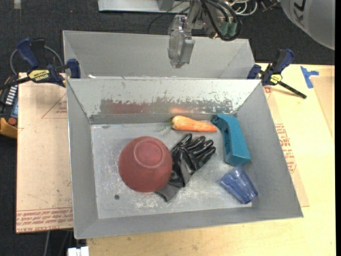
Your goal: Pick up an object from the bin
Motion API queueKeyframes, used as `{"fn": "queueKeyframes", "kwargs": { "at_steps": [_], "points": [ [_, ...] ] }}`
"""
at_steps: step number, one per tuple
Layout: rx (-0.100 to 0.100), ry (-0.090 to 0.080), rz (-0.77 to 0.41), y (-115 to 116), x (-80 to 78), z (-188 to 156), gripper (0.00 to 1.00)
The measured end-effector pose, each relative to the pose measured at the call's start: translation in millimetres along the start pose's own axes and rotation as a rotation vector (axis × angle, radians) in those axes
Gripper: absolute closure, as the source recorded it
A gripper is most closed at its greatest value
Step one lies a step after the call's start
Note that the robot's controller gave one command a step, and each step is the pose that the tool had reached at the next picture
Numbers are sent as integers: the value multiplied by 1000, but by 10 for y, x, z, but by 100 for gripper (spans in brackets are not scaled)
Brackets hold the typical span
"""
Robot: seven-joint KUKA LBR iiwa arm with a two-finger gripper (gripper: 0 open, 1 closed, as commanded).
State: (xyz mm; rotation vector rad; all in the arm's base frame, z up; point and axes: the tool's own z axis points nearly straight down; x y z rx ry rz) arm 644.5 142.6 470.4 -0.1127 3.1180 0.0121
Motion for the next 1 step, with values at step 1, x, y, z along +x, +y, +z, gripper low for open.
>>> {"fn": "queueKeyframes", "kwargs": {
  "at_steps": [1],
  "points": [
    [-1,-2,-128,-121,445,449,100]
  ]
}}
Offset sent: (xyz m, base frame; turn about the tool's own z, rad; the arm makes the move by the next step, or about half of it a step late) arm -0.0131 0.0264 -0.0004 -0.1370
